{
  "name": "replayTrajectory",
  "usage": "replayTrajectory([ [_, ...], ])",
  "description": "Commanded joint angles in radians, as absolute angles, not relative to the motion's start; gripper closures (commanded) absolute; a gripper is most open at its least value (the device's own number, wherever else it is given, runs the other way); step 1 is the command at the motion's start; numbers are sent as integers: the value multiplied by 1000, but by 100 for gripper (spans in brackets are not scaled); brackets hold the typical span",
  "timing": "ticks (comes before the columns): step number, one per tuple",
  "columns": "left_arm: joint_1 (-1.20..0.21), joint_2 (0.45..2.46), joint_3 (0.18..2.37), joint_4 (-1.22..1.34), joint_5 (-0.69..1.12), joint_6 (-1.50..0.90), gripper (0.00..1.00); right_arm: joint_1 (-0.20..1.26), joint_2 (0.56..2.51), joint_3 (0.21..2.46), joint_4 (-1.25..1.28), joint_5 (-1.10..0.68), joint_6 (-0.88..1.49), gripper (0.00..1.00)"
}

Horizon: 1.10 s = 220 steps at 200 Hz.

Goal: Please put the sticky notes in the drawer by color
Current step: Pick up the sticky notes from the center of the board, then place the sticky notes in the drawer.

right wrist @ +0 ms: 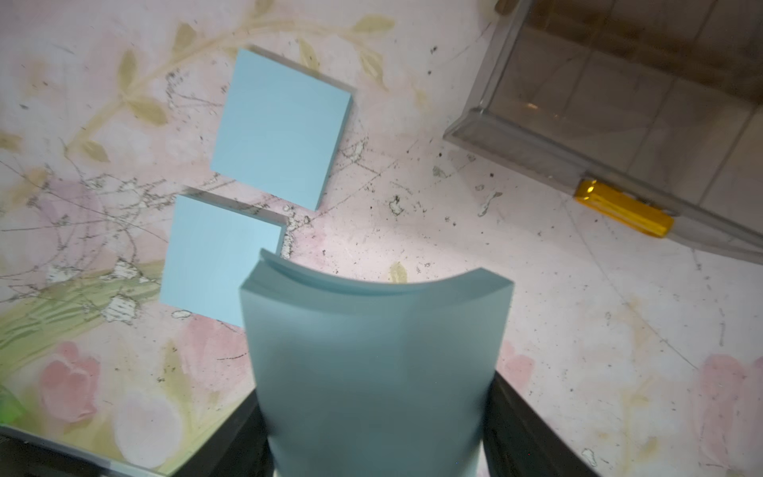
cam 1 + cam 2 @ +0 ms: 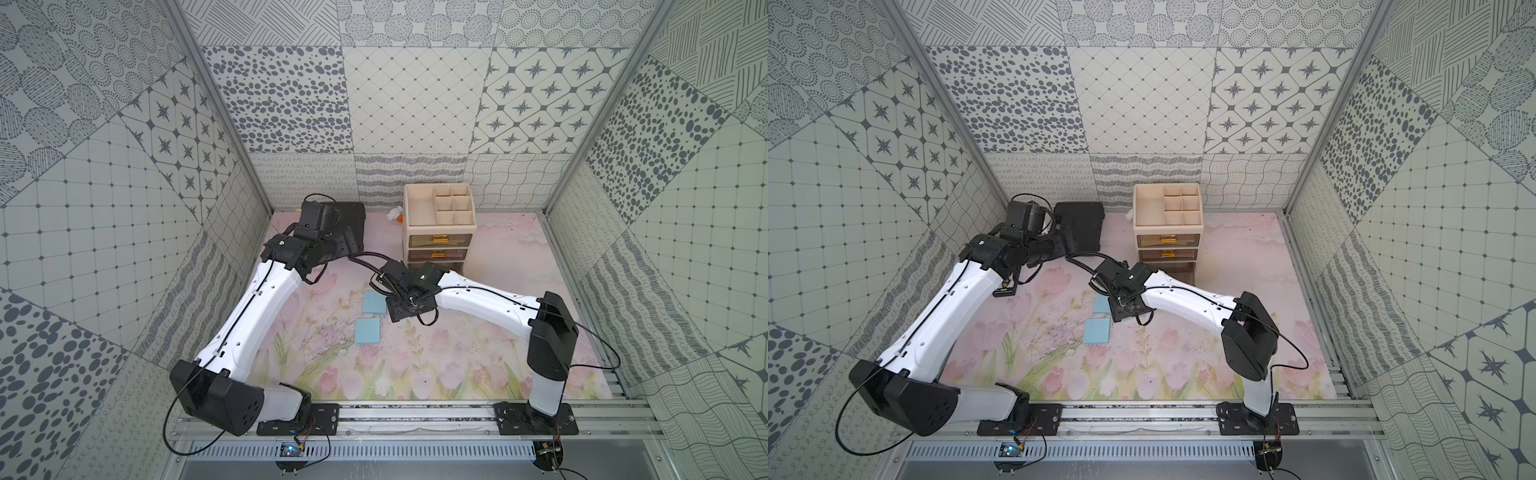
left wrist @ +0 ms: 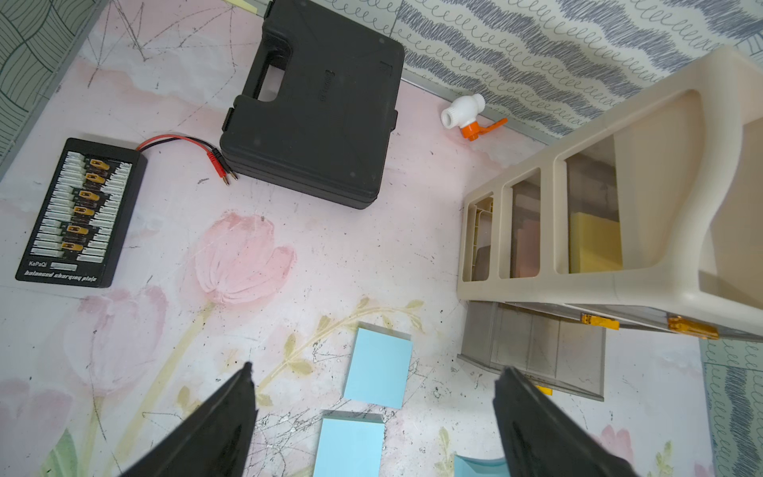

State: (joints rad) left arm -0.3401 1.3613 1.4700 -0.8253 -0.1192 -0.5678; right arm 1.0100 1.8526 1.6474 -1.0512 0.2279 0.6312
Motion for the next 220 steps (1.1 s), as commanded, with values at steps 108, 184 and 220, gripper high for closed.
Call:
replayTrajectory([
  [108, -329, 1355, 1471, -842, -148, -556, 7, 775, 1779, 1754, -1060, 371, 437, 25],
  [184, -325, 1353, 1462, -831, -149, -568, 7, 741, 1750, 1552, -822, 465, 446, 25],
  [220, -325, 1355, 1464, -833, -150, -568, 7, 734, 1733, 1474, -715, 525, 456, 26],
])
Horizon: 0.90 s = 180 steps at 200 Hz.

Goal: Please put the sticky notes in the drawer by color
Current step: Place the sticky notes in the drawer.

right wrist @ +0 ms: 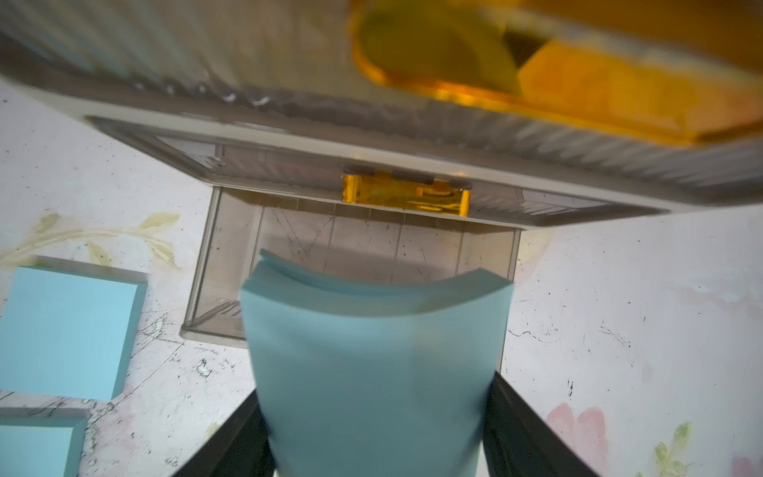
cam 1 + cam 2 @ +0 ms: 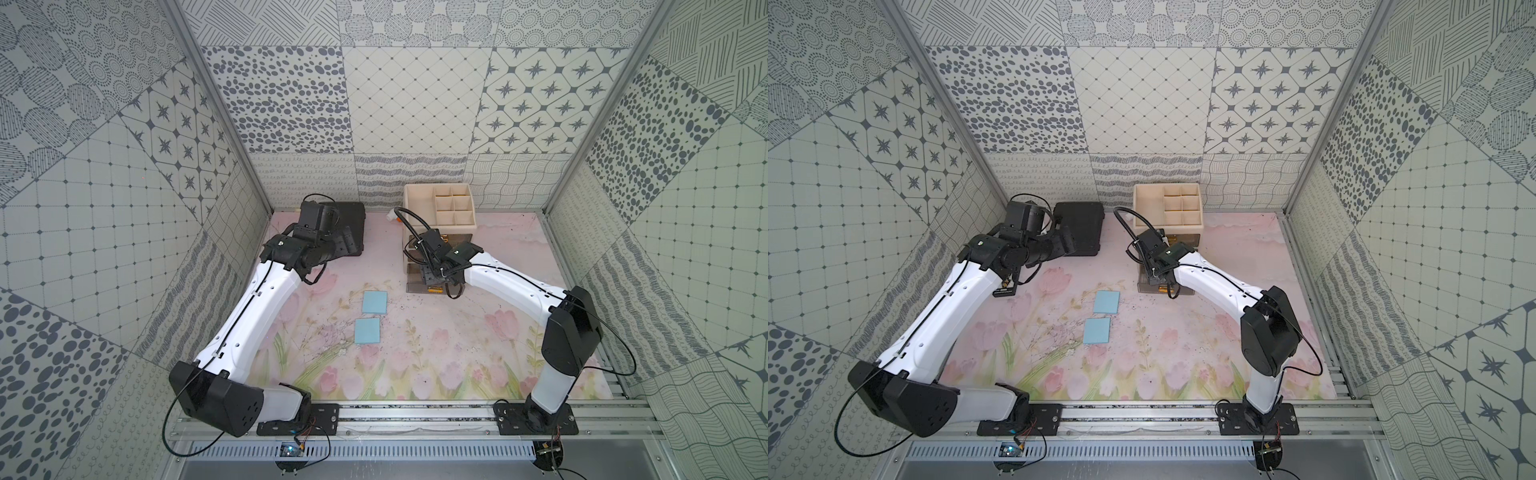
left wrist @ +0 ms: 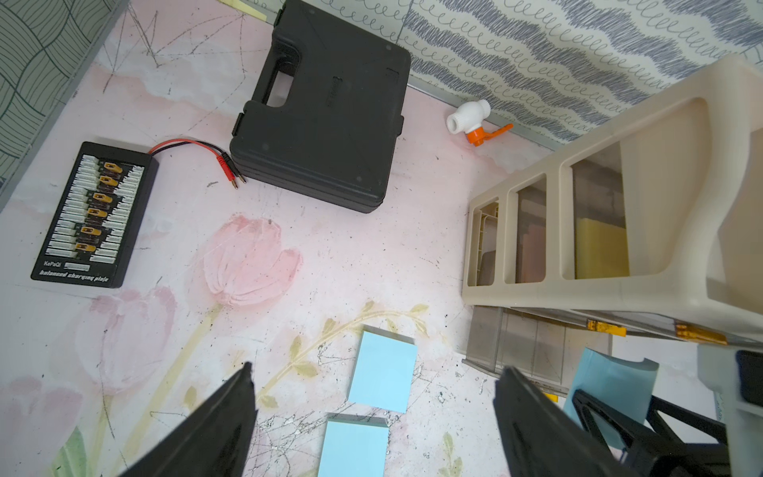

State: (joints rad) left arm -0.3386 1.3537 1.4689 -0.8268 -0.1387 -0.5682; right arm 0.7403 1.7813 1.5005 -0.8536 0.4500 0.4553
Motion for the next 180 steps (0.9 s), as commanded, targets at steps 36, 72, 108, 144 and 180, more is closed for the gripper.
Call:
replayTrajectory([
  [36, -325, 1361, 1467, -838, -150, -569, 7, 724, 1723, 1421, -636, 567, 447, 26],
  [72, -325, 1366, 1468, -839, -146, -572, 7, 710, 1733, 1383, -599, 600, 432, 24],
  [108, -325, 1365, 1467, -840, -146, -575, 7, 706, 1722, 1323, -536, 635, 425, 24],
  [144, -325, 1371, 1467, -839, -137, -575, 7, 703, 1718, 1266, -457, 680, 415, 24],
  [180, -325, 1372, 1467, -842, -134, -576, 7, 701, 1722, 1237, -413, 710, 423, 23],
])
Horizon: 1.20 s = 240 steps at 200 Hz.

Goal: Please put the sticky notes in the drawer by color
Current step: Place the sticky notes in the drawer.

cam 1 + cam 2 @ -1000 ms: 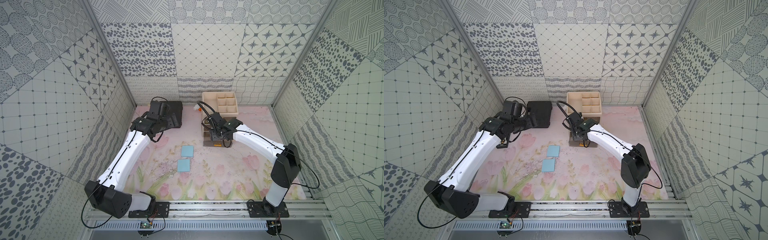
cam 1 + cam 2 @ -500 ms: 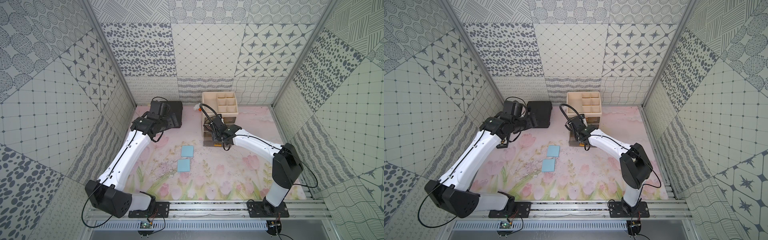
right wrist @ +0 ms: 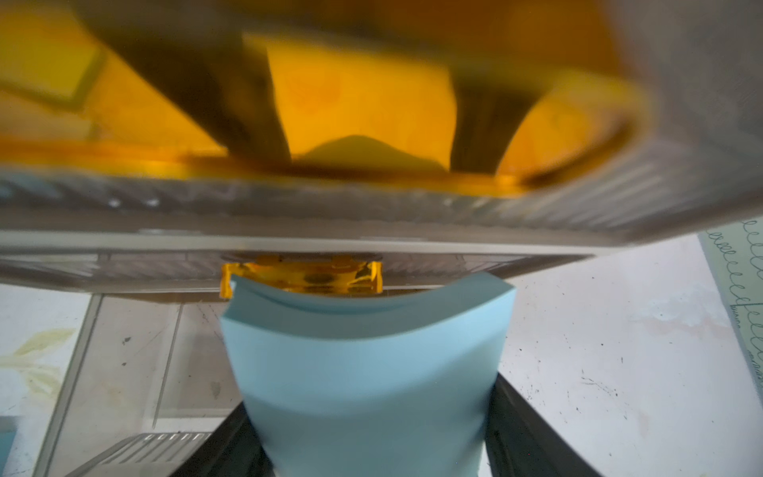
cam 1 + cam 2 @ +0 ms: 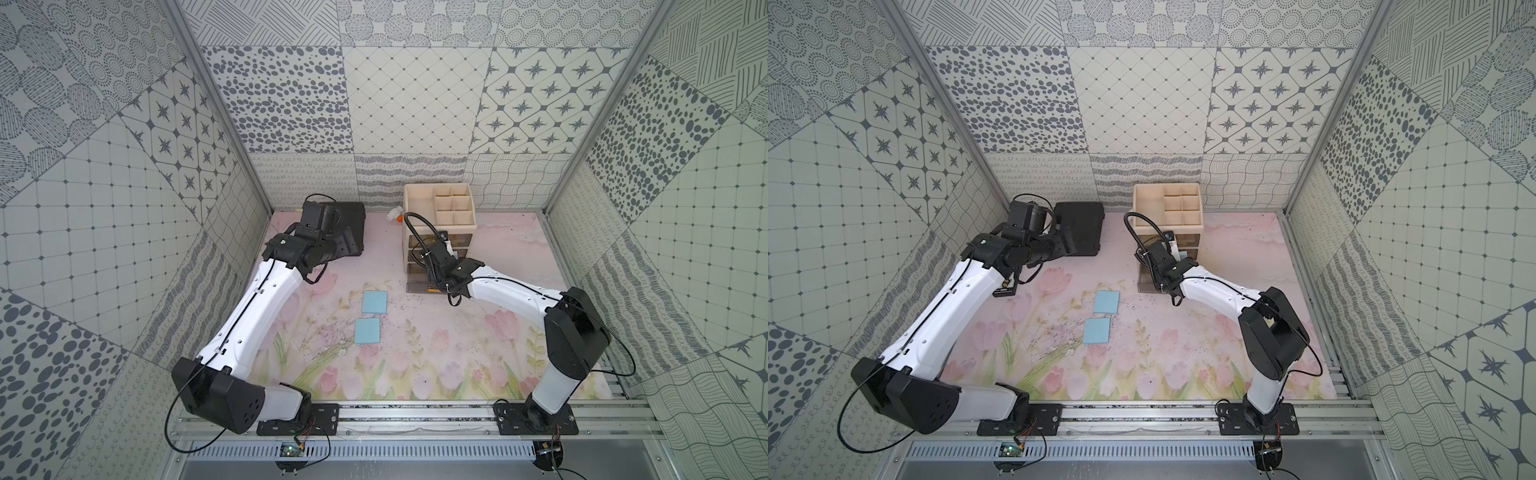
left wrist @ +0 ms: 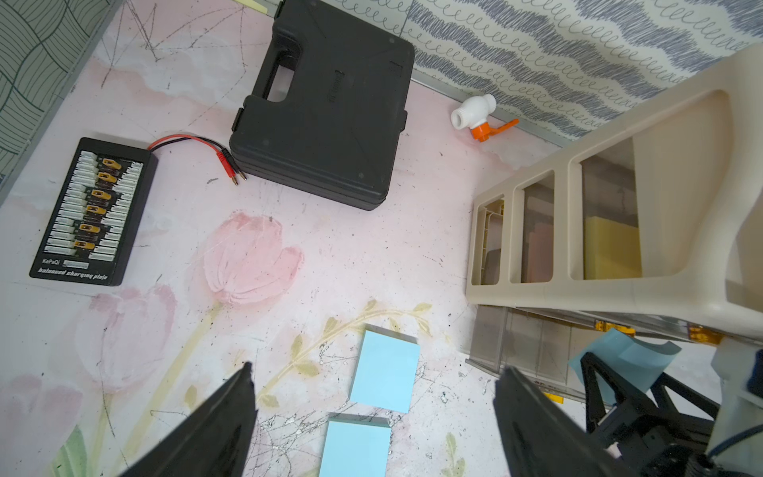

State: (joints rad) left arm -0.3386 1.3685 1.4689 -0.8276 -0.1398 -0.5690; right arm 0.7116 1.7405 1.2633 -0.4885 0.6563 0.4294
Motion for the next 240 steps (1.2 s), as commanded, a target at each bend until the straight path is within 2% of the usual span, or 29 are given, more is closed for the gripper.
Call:
replayTrajectory([
  [1, -325, 1372, 1467, -841, -134, -576, 7, 701, 1721, 1235, -411, 711, 424, 23],
  [9, -325, 1372, 1465, -842, -135, -576, 7, 701, 1716, 1227, -404, 716, 426, 22],
  [33, -325, 1373, 1467, -843, -131, -577, 7, 701, 1696, 1217, -404, 716, 436, 8],
  [55, -325, 1375, 1466, -842, -125, -580, 7, 700, 1680, 1207, -400, 726, 434, 2],
  [102, -325, 1371, 1452, -842, -122, -583, 7, 695, 1646, 1209, -408, 715, 425, 2],
  [148, -325, 1353, 1429, -813, -115, -593, 8, 715, 1494, 1256, -465, 631, 418, 7],
  [172, -326, 1335, 1432, -808, -109, -587, 8, 766, 1463, 1310, -564, 544, 516, 9],
  [202, -322, 1311, 1446, -843, -132, -557, 8, 868, 1536, 1389, -711, 423, 704, 9],
  [240, -263, 1232, 1409, -903, -169, -559, 7, 943, 1661, 1415, -702, 212, 917, 4],
])
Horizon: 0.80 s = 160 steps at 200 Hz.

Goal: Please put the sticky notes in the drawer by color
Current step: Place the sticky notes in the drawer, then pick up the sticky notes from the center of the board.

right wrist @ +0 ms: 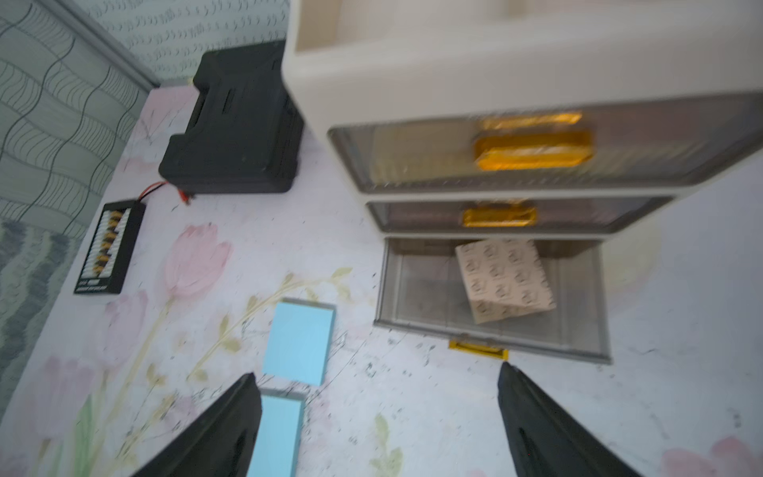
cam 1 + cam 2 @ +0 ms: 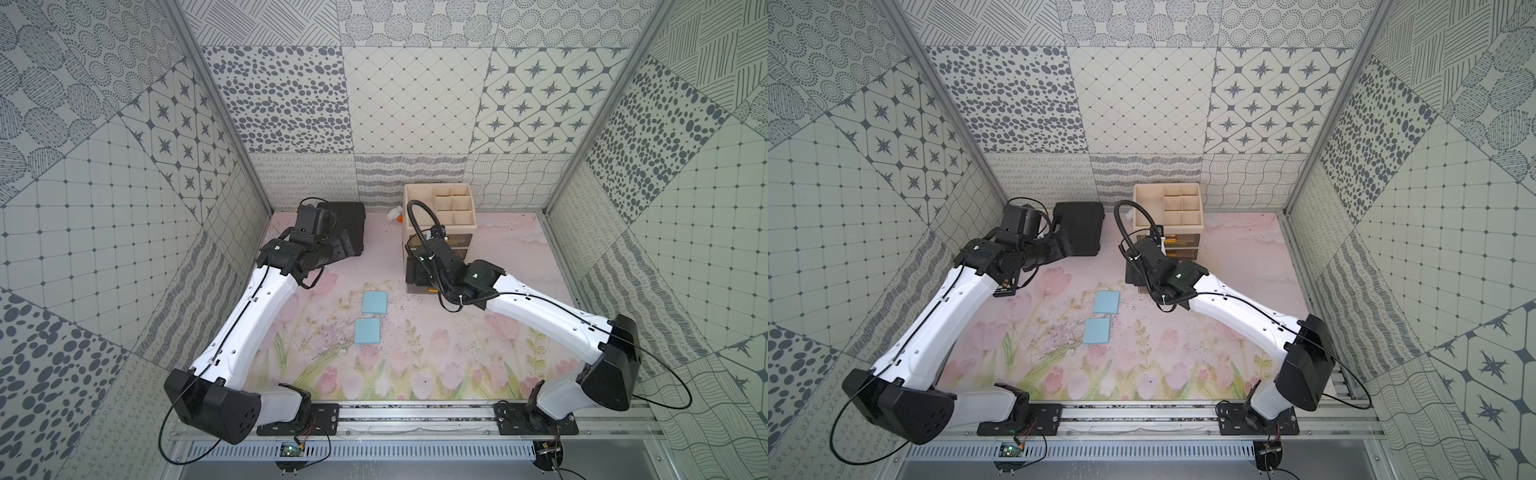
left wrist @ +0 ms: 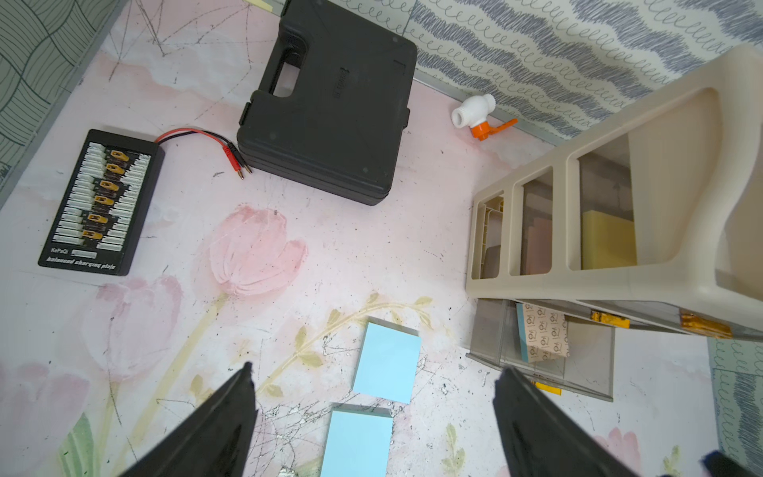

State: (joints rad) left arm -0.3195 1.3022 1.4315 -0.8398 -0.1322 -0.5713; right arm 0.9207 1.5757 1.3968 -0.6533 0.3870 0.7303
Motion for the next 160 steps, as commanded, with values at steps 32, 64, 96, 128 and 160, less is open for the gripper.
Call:
replayTrajectory([
  [32, -172, 1140, 1377, -943, -180, -551, 6, 963, 1785, 1487, -730, 107, 1005, 1],
  [64, -76, 1108, 1323, -914, -139, -552, 4, 990, 1935, 1606, -788, 3, 1048, 1],
  [96, -30, 1100, 1281, -887, -137, -569, 4, 1053, 2078, 1763, -860, -4, 1055, 1],
  [128, 6, 1057, 1242, -875, -87, -563, 4, 1090, 2178, 1846, -912, -10, 1081, 1],
  [160, 8, 1021, 1239, -877, -69, -551, 4, 1106, 2227, 1898, -973, 65, 1086, 1],
])
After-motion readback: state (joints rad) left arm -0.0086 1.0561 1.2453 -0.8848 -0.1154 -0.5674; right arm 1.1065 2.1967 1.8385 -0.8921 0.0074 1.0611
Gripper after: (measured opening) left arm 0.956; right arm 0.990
